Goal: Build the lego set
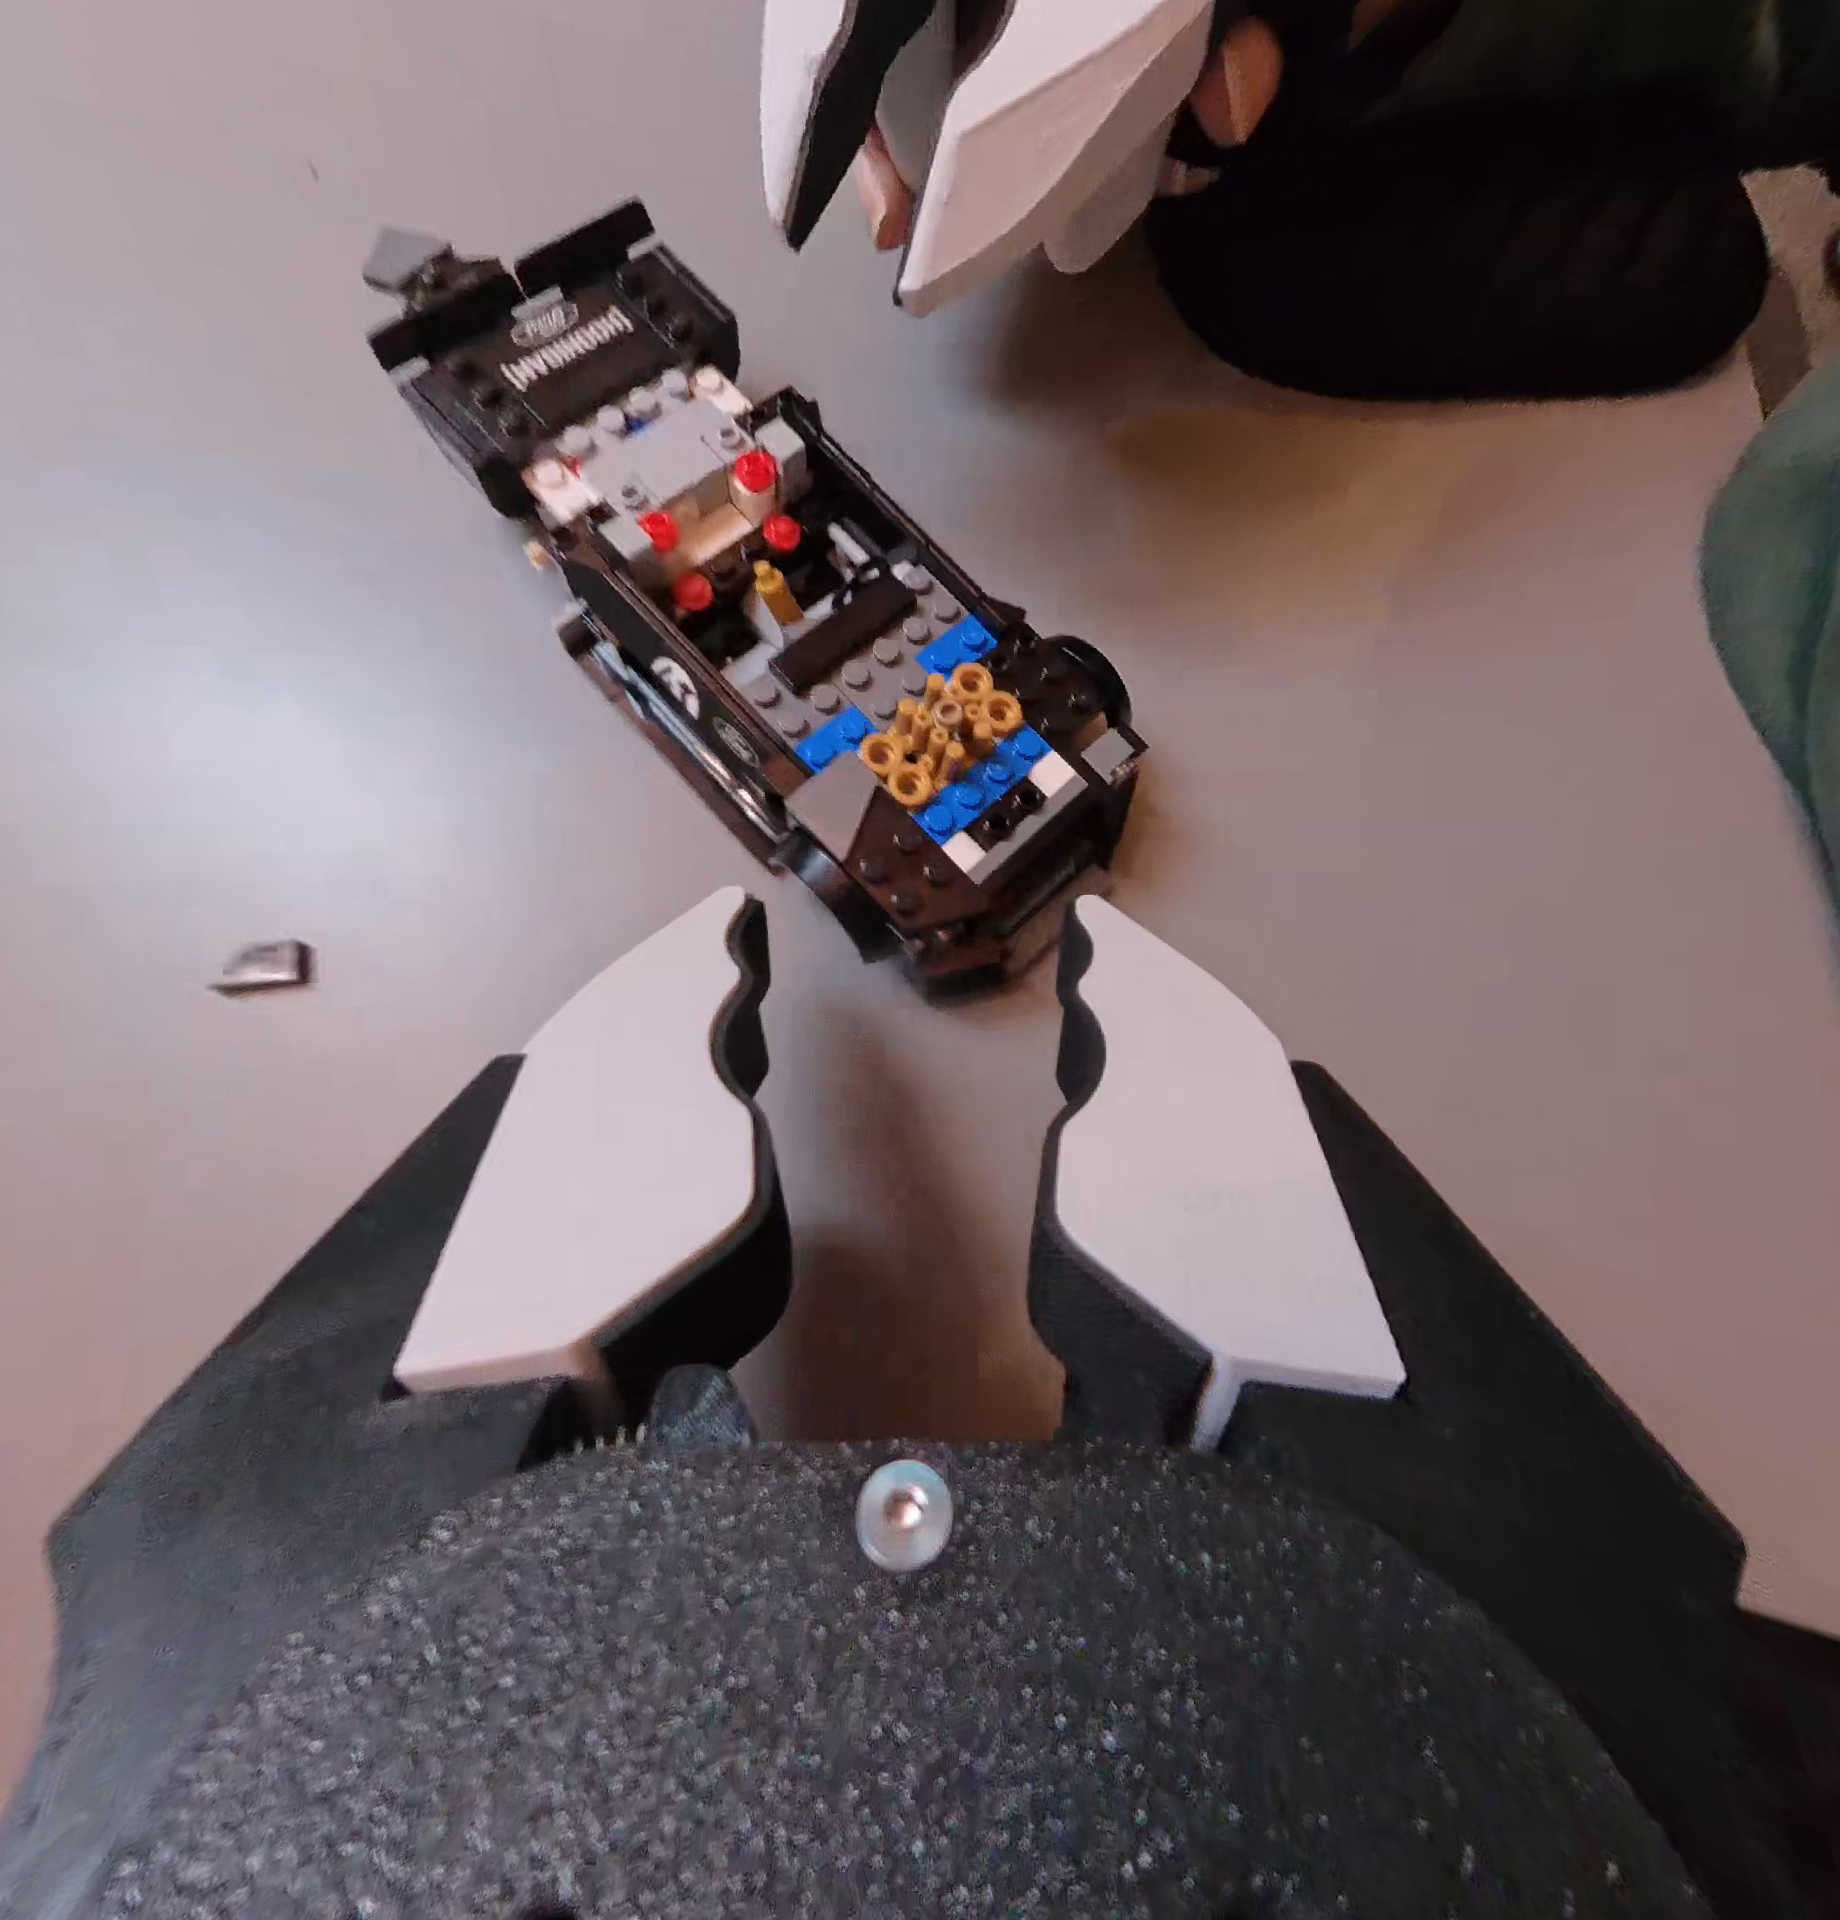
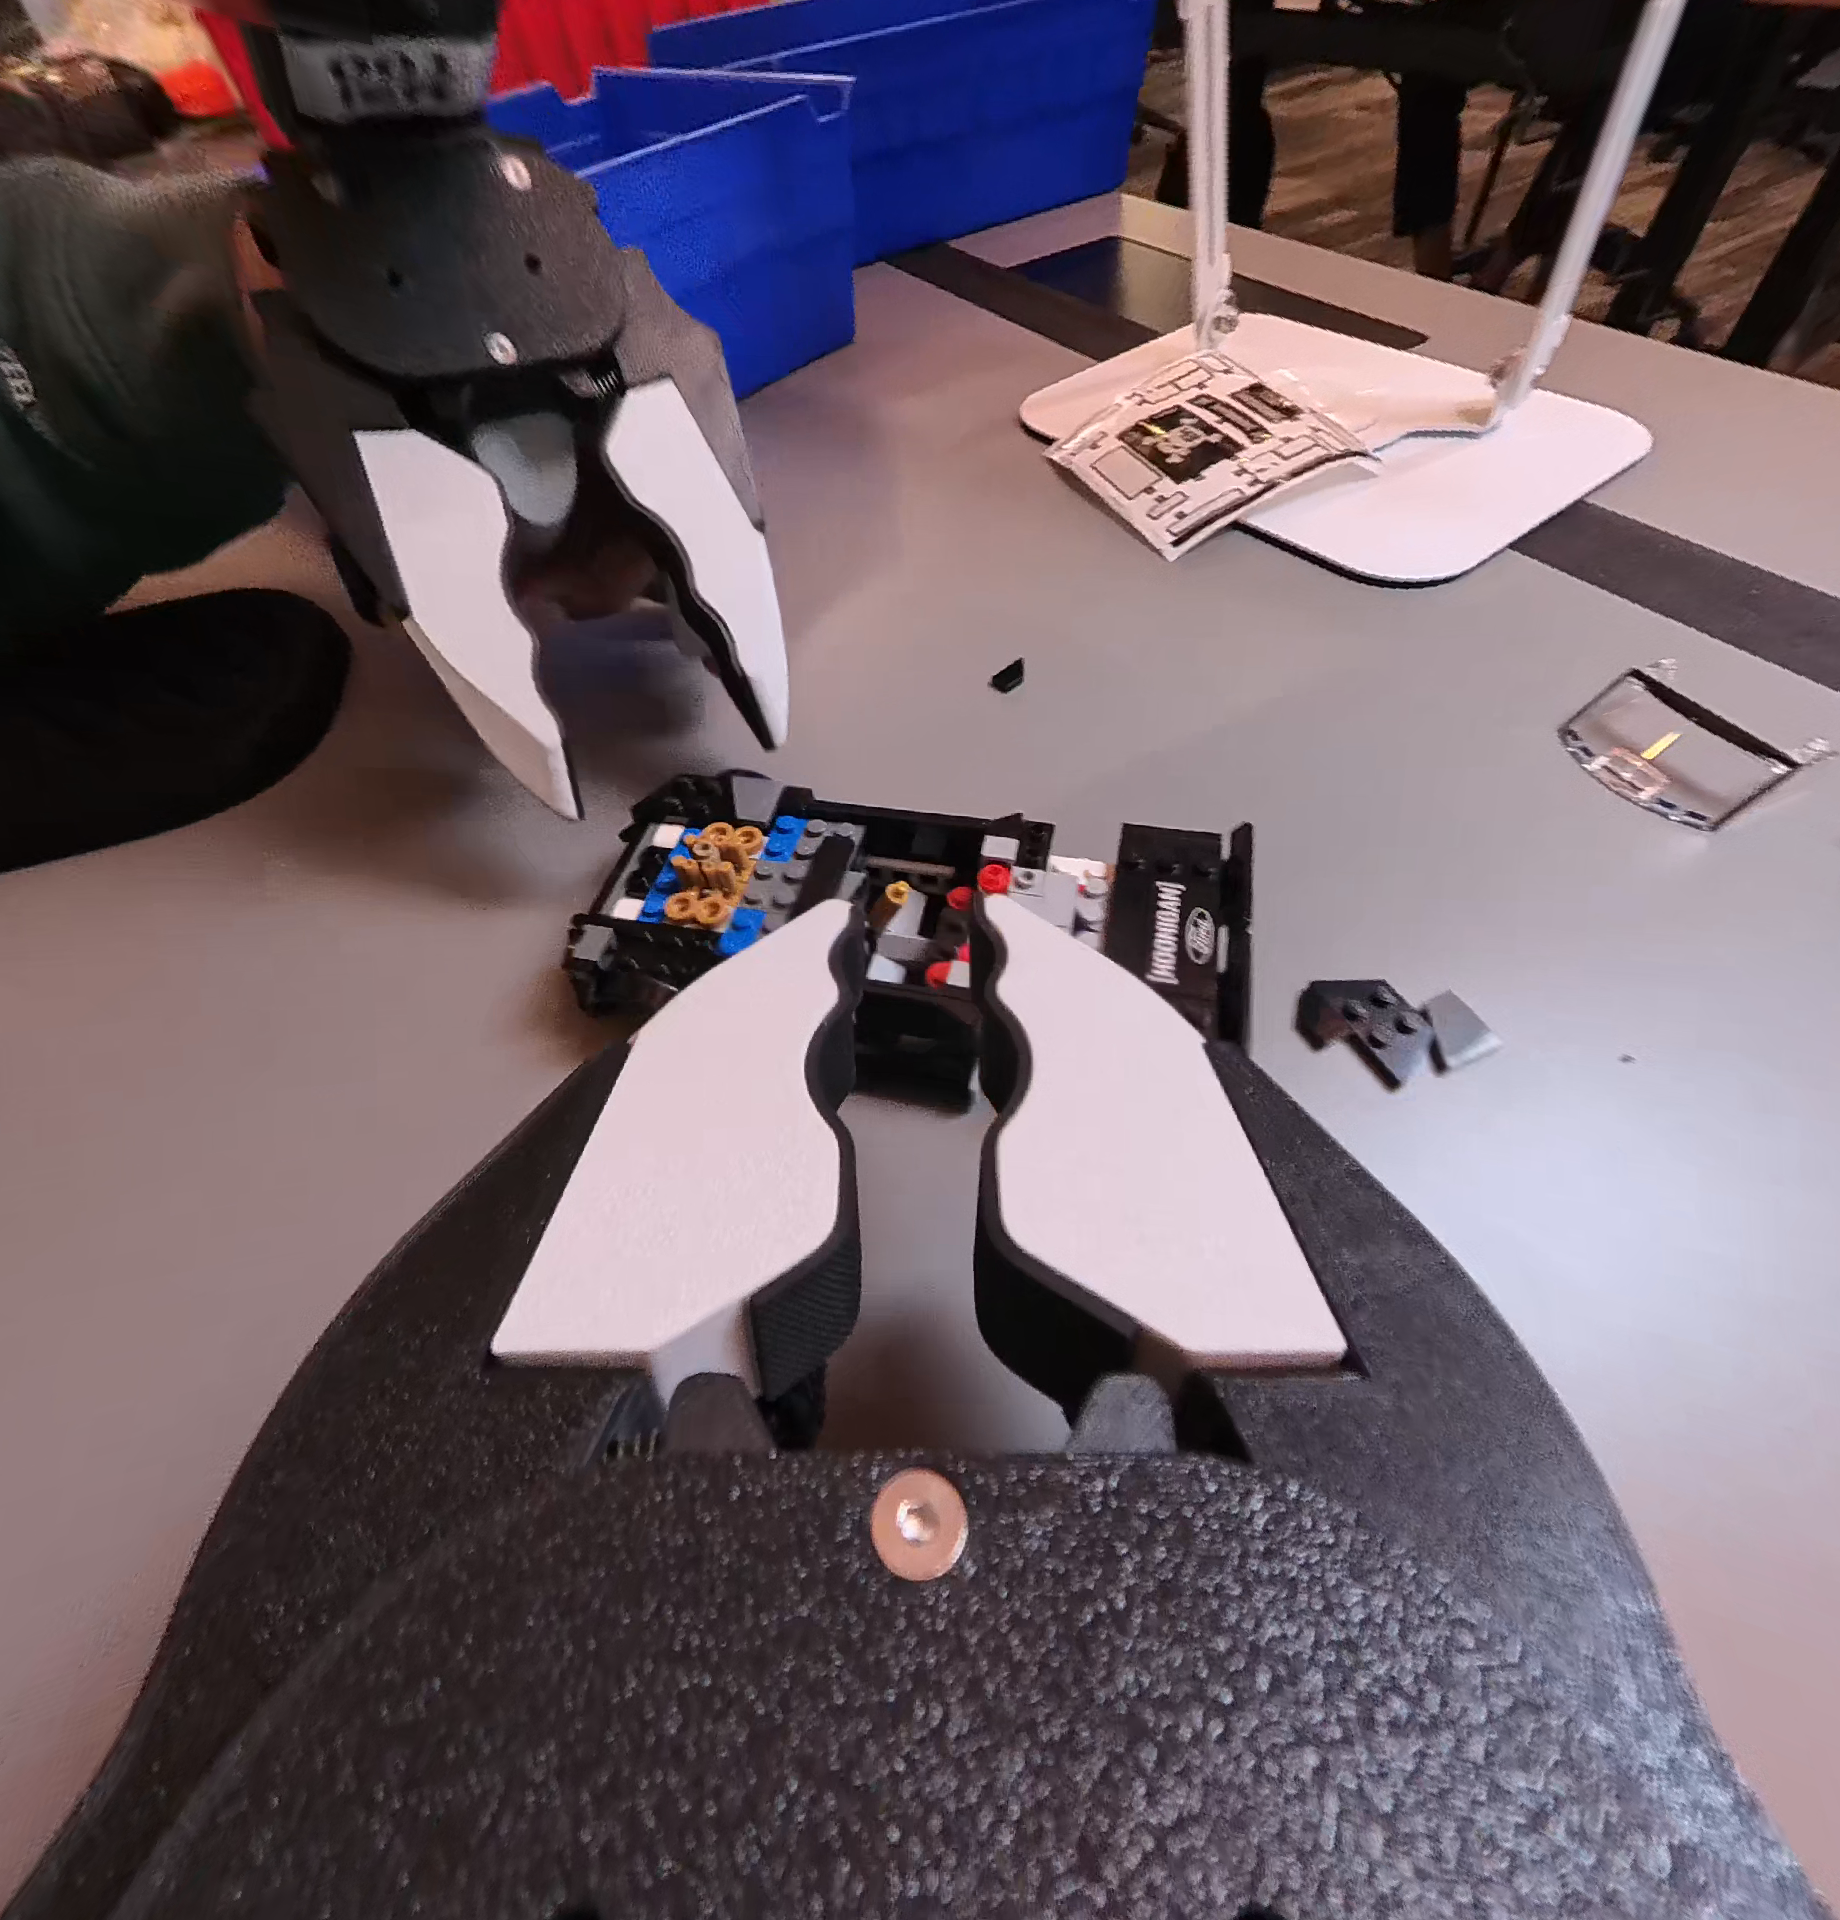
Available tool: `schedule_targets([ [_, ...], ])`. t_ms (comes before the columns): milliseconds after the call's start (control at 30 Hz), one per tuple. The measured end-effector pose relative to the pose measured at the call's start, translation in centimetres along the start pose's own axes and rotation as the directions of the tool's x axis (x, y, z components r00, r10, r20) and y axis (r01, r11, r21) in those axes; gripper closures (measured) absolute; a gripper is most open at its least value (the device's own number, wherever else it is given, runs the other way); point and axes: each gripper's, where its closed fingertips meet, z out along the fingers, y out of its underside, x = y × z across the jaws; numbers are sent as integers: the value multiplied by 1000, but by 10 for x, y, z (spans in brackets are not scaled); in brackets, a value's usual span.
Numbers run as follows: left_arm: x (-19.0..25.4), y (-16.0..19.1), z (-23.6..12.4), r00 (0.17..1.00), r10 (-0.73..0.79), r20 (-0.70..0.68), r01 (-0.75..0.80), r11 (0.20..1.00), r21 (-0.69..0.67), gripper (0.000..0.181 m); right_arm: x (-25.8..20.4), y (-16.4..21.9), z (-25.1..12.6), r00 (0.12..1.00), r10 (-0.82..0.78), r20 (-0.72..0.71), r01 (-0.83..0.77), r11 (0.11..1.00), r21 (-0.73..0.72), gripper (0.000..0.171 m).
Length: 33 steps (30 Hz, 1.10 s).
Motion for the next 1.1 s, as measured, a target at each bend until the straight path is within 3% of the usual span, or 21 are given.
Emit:
schedule_targets([
  [200,12,6,15,1000,15,-12,-15,1000,1,131,-17,-6,11,998,-53,43,55,997,-47,153],
  [333,19,1,19,999,29,-18,-29,999,31,132,-23,-7,16,991,-120,63,128,982,-140,171],
  [567,25,-1,20,999,53,2,-53,996,72,134,-42,6,42,958,-198,208,265,889,-374,171],
  [867,24,-1,24,999,42,21,-44,994,99,136,-49,15,54,926,-213,311,351,790,-502,171],
  [1100,25,-2,26,999,42,20,-44,994,102,139,-50,19,54,926,-205,317,352,773,-528,171],
])
